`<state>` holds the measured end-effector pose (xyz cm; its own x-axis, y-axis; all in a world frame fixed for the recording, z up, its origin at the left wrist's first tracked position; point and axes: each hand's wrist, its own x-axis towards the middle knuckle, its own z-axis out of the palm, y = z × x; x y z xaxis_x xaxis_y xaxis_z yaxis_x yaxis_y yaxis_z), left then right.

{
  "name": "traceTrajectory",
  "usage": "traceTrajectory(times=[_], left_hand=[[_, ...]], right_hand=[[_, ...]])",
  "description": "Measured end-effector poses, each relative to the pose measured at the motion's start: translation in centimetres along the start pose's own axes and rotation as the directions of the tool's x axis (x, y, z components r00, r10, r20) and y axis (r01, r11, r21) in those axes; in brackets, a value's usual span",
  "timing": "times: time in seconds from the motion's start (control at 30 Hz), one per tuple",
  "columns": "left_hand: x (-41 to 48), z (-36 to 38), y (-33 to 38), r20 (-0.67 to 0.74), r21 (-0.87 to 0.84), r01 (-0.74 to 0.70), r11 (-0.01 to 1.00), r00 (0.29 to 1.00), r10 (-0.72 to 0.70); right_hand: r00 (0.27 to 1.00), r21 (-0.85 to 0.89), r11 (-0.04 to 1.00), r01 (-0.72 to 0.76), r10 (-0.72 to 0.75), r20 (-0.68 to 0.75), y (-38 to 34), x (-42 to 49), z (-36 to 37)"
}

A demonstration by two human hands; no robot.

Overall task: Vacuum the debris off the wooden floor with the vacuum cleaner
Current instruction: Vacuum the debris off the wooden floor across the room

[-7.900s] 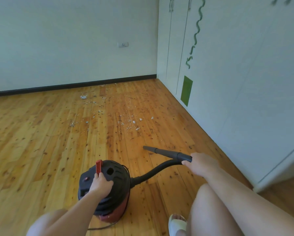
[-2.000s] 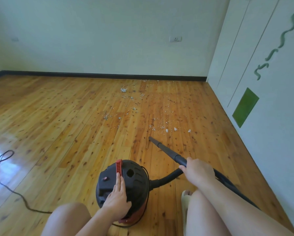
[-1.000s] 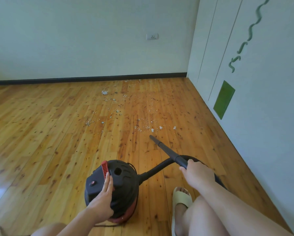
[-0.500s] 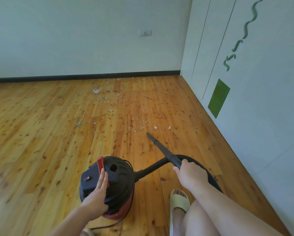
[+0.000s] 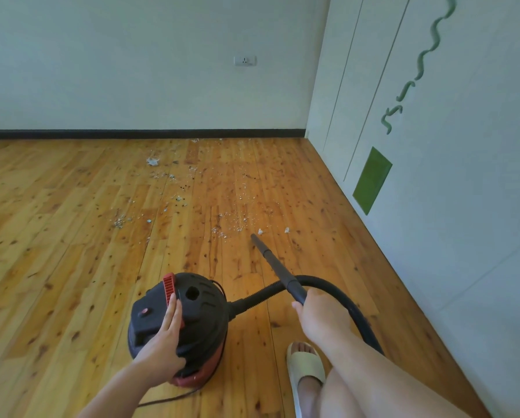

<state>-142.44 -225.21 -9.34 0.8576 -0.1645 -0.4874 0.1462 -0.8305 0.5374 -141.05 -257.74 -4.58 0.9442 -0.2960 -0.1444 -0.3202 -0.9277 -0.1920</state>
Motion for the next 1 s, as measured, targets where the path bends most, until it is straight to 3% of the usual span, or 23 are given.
traceTrajectory(times=[1.0], left_hand=[[2.2, 0.0, 0.7, -0.036, -0.001, -0.03, 1.0, 0.999, 0.03]], right_hand=[[0.995, -0.036, 0.996, -0.086, 0.087, 0.041, 3.4, 1.8, -1.1]])
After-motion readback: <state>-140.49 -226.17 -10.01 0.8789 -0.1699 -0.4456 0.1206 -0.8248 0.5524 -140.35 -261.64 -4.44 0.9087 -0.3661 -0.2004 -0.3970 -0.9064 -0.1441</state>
